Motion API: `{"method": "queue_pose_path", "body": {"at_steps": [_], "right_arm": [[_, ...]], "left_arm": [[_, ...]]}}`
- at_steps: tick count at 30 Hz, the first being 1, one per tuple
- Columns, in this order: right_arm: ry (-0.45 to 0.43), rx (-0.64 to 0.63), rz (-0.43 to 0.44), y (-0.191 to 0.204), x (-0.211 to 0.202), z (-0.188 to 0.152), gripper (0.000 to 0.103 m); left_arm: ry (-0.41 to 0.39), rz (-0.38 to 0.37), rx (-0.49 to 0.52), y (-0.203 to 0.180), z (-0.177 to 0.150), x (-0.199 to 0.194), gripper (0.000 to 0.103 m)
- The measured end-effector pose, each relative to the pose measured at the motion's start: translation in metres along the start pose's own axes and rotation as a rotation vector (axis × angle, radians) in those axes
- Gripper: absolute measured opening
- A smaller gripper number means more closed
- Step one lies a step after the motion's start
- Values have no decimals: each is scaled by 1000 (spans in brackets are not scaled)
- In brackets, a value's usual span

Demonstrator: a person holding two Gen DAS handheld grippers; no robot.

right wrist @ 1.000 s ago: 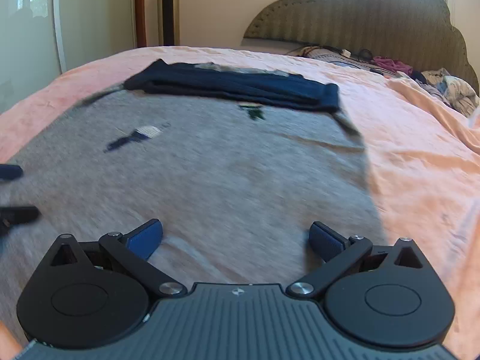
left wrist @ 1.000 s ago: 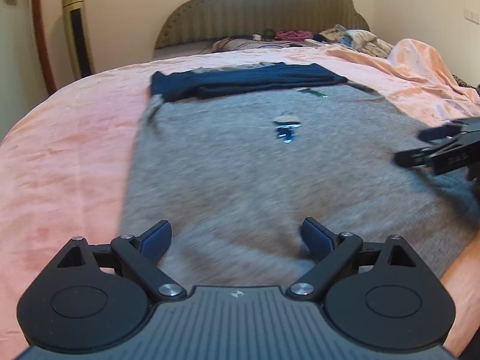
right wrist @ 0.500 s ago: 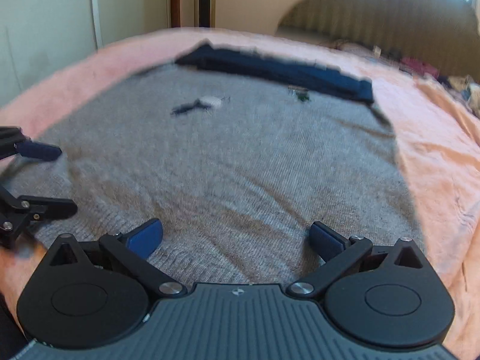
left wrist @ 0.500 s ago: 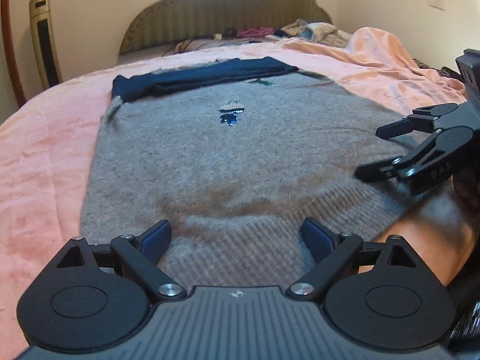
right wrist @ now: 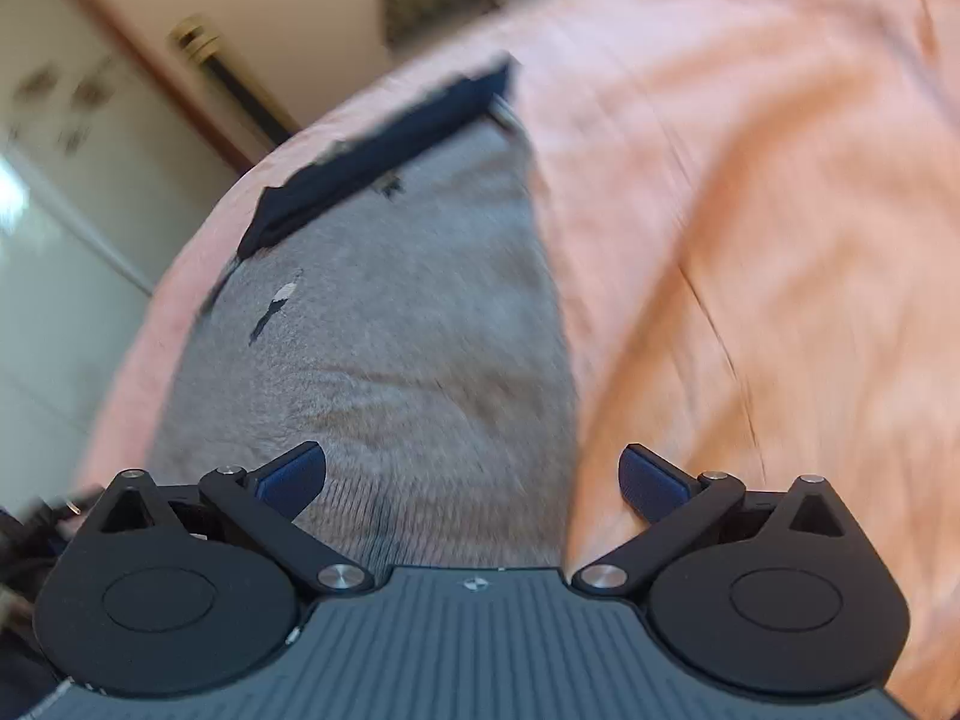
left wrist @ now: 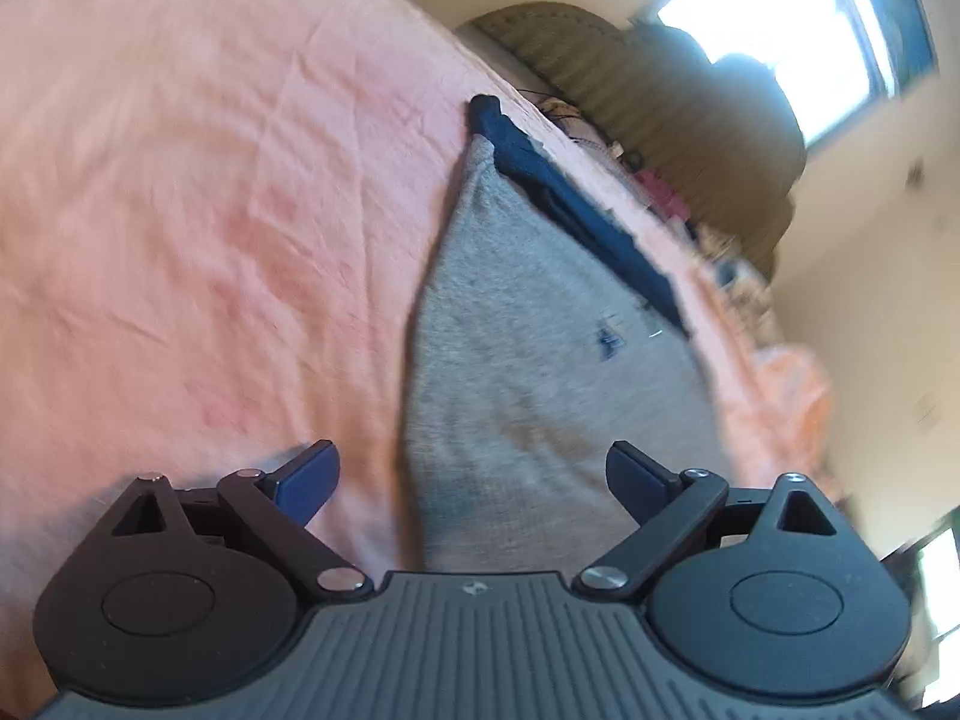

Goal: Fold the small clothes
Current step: 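Grasp the sweater hem with both grippers and lift it, then carry the hem over the sweater toward the collar with both grippers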

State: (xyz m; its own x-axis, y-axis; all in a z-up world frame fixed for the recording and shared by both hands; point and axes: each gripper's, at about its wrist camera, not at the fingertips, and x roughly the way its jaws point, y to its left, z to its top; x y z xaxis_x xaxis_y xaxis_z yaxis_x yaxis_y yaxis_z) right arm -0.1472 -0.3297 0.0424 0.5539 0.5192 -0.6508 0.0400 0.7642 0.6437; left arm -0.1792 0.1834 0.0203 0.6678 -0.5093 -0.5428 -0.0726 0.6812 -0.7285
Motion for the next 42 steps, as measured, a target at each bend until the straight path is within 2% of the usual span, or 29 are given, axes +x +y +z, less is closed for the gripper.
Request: {"method": "queue_pose_path", "body": {"at_steps": [2, 4, 6, 7, 8, 9, 10, 11, 12, 13, 15, 16, 17, 18, 21, 25, 29, 33, 37, 42], "right_arm": [[51, 91, 130, -10, 4, 2, 103], [121, 108, 214, -8, 15, -1, 102], [155, 78, 212, -1, 24, -5, 96], [147, 74, 207, 1, 25, -5, 89], [147, 75, 201, 1, 25, -4, 73], [153, 75, 190, 0, 25, -4, 61], [162, 75, 171, -1, 26, -4, 44], [168, 74, 153, -4, 28, -5, 34], [168, 80, 150, -8, 27, -6, 31], [169, 87, 148, -9, 27, -6, 26], [169, 92, 153, -13, 25, -7, 26], [168, 82, 150, -12, 25, -7, 23], [169, 65, 141, -10, 26, -7, 15], [168, 52, 132, -9, 26, -7, 14], [118, 37, 166, -4, 18, 1, 13], [24, 22, 258, 12, 12, 40, 13], [-84, 43, 365, 26, 34, 109, 13], [-171, 88, 416, 29, 81, 193, 13], [-197, 164, 414, 19, 142, 268, 13], [-188, 218, 310, 4, 221, 332, 13]], "left_arm": [[115, -183, -166, 16, 3, 15, 97], [128, -196, -174, 14, 3, 20, 97], [162, -198, -150, 9, 4, 23, 96], [171, -203, -151, 8, 4, 23, 96], [182, -210, -157, 9, 4, 23, 95], [197, -212, -160, 10, 4, 24, 86], [212, -203, -161, 11, 4, 25, 69], [225, -177, -158, 12, 3, 26, 62], [234, -145, -154, 15, 2, 27, 50], [238, -134, -160, 19, 1, 28, 42], [244, -120, -171, 24, 0, 29, 34], [253, -103, -163, 24, 1, 30, 21], [268, -77, -151, 23, 1, 32, 13], [279, -57, -129, 22, 1, 33, 6], [270, -44, -58, 9, 12, 35, 5], [172, -134, 13, -19, 56, 35, 6], [49, -225, 82, -51, 123, 61, 6], [-60, -263, 120, -80, 200, 115, 6], [-89, -206, 148, -94, 265, 189, 6], [-112, -54, 172, -88, 319, 277, 6]]}}
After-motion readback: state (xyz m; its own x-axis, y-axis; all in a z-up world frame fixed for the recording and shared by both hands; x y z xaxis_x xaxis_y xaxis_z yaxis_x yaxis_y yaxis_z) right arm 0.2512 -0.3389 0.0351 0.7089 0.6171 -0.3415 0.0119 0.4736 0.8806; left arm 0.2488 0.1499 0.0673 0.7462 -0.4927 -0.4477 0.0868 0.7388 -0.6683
